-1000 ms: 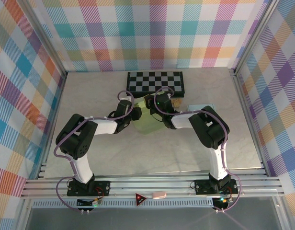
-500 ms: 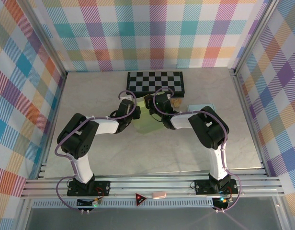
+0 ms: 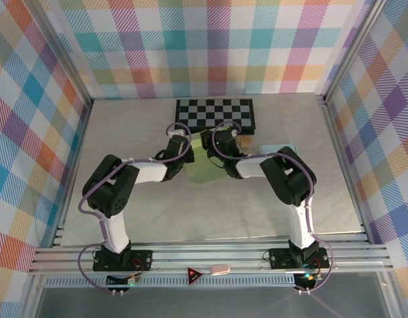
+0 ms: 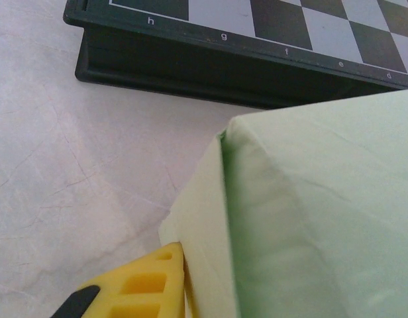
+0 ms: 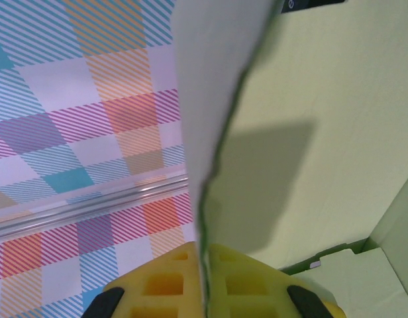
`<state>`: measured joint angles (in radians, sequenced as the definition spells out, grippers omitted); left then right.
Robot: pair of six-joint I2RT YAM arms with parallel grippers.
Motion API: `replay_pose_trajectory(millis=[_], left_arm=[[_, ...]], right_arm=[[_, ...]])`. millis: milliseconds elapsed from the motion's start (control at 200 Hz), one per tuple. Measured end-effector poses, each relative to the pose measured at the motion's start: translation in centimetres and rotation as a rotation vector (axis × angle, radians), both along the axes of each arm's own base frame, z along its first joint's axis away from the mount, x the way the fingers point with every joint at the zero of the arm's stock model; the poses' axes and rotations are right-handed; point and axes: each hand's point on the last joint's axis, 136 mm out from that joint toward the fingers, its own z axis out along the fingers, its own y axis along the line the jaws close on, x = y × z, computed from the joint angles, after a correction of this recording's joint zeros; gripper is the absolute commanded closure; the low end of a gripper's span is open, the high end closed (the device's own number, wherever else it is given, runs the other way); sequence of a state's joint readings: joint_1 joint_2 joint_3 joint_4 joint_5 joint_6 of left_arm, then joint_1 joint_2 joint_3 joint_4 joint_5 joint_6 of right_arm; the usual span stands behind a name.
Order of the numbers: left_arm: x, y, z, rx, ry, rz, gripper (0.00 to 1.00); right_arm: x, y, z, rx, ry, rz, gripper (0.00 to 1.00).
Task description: Fold the paper box
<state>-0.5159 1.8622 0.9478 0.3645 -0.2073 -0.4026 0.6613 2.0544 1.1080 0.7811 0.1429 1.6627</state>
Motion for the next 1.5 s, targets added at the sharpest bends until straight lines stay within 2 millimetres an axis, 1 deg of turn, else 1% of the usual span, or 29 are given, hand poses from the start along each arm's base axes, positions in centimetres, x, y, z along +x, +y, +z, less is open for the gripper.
replay_pose_trajectory(millis=[70, 115, 160, 225, 295, 355, 415, 465, 530, 630, 685, 760, 875, 975, 1080, 1160, 1265, 1315, 1380, 1500], left_arm=[[0.2, -0.1, 0.0, 0.001, 0.001, 0.004, 0.86], [0.3, -0.1, 0.0, 0.002, 0.005, 0.006, 0.89], [0.3, 0.0, -0.1, 0.006, 0.008, 0.01, 0.92], [0.3, 0.1, 0.0, 0.007, 0.011, 0.024, 1.0], [0.4, 0.2, 0.0, 0.002, 0.023, 0.035, 1.0], [0.4, 0.3, -0.1, 0.003, 0.032, 0.043, 1.0], [0.3, 0.4, -0.1, 0.004, 0.049, 0.052, 1.0], [0.3, 0.3, 0.0, 0.005, 0.065, 0.054, 1.0], [0.0, 0.3, 0.1, 0.001, 0.098, 0.058, 1.0], [-0.4, 0.8, 0.7, -0.018, 0.145, 0.075, 1.0], [-0.8, 1.1, 1.3, -0.032, 0.176, 0.082, 1.0], [-1.3, 1.8, 2.3, -0.048, 0.212, 0.092, 1.0], [-2.0, 3.1, 4.4, -0.075, 0.27, 0.104, 1.0], [-2.6, 3.8, 5.8, -0.075, 0.338, 0.104, 1.0], [-3.8, 4.5, 6.6, -0.051, 0.415, 0.101, 1.0], [-5.2, 4.8, 6.8, -0.025, 0.485, 0.084, 1.0], [-7.2, 5.1, 7.0, 0.0, 0.568, 0.066, 1.0], [-8.1, 5.3, 7.1, 0.011, 0.602, 0.06, 1.0], [-9.1, 5.4, 7.3, 0.022, 0.633, 0.049, 1.0], [-10.4, 5.4, 8.0, 0.04, 0.662, 0.034, 1.0]], right_arm=[[0.1, -0.1, 0.0, -0.002, -0.002, -0.004, 0.95], [0.1, -0.1, 0.0, -0.003, -0.003, -0.006, 0.92], [0.1, -0.1, 0.0, -0.002, -0.005, -0.006, 0.86], [-0.1, 0.2, 0.0, 0.003, -0.004, 0.014, 0.75], [-0.4, 0.6, -0.1, 0.004, 0.004, 0.034, 0.64], [-0.7, 0.7, -0.5, -0.007, 0.019, 0.044, 0.59], [-0.8, 0.5, -0.7, -0.019, 0.038, 0.049, 0.56], [-1.1, 0.3, -0.6, -0.035, 0.059, 0.058, 0.55], [-1.5, -0.2, 0.1, -0.063, 0.075, 0.069, 0.53], [-2.2, -1.4, 2.0, -0.104, 0.084, 0.086, 0.52], [-2.6, -2.0, 3.4, -0.14, 0.087, 0.103, 0.5], [-3.0, -2.8, 5.6, -0.191, 0.08, 0.124, 0.46], [-3.7, -4.1, 10.2, -0.26, 0.029, 0.155, 0.48], [-4.5, -5.4, 13.2, -0.327, -0.004, 0.188, 0.48], [-5.1, -6.3, 15.1, -0.42, -0.017, 0.237, 0.5], [-5.6, -6.8, 16.4, -0.495, -0.012, 0.277, 0.52], [-6.0, -6.6, 18.3, -0.562, -0.018, 0.335, 0.53], [-6.0, -6.4, 18.7, -0.586, -0.017, 0.362, 0.54], [-6.1, -6.1, 18.6, -0.606, -0.002, 0.396, 0.55], [-6.1, -5.4, 16.6, -0.653, 0.068, 0.459, 0.54]])
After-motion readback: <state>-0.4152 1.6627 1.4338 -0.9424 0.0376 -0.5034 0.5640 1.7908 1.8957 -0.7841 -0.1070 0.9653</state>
